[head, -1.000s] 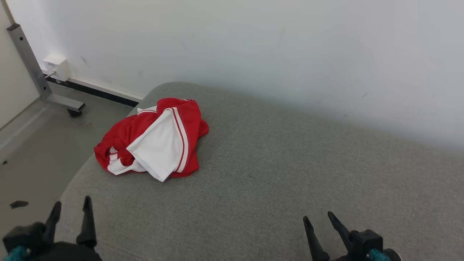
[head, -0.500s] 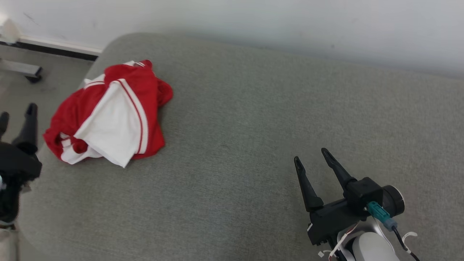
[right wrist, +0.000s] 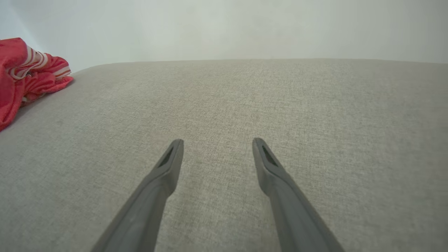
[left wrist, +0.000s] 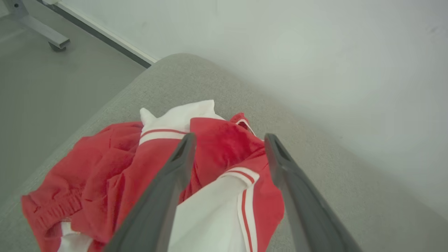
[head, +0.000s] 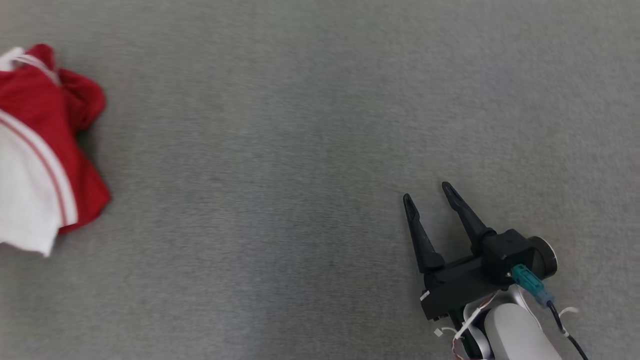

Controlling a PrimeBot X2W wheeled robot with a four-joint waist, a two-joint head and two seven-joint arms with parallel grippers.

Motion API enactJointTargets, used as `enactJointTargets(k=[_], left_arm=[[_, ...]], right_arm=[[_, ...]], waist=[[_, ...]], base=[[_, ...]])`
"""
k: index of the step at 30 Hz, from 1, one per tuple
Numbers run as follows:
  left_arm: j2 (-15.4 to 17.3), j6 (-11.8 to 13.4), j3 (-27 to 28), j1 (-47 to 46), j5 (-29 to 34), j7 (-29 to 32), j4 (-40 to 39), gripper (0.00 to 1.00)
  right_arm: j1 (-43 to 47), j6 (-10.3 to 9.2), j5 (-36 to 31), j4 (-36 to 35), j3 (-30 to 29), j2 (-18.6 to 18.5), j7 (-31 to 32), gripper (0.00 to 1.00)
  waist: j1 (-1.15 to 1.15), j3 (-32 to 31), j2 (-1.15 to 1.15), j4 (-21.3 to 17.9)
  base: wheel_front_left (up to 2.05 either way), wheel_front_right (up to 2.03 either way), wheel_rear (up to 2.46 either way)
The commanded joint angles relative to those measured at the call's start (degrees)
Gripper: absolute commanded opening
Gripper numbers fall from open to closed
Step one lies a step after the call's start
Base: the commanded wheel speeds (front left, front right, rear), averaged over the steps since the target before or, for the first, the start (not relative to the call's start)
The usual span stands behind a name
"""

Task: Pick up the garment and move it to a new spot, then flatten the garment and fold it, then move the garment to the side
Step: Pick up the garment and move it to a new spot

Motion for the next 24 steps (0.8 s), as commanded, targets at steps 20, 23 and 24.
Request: enactJointTargets(k=[20,23,24], left_arm=[[10.48,-0.97,-12.39,8.21,15.10,4.96,3.40,0.85],[10.34,-0.69,-12.89,9.19,15.69,4.11,4.25,0.00],[10.12,-0.81,-12.83,9.21,15.43,3.71,4.27,0.00]], right_arm=[[-1.00,-0.12,2.92,3.61,1.12,-0.11,-2.29,1.00],[-0.56,-0.12,2.69,3.74,0.61,-0.09,-2.32,1.00],[-0.40,-0.12,2.62,3.82,0.47,-0.09,-2.28,1.00]], waist=[[-0.01,3.28,-0.01,-9.24],[-0.01,2.60,-0.01,-9.33],[-0.01,2.32,-0.01,-9.27]], base=[[0.00,0.00,0.00],[0.00,0.00,0.00],[0.00,0.00,0.00]])
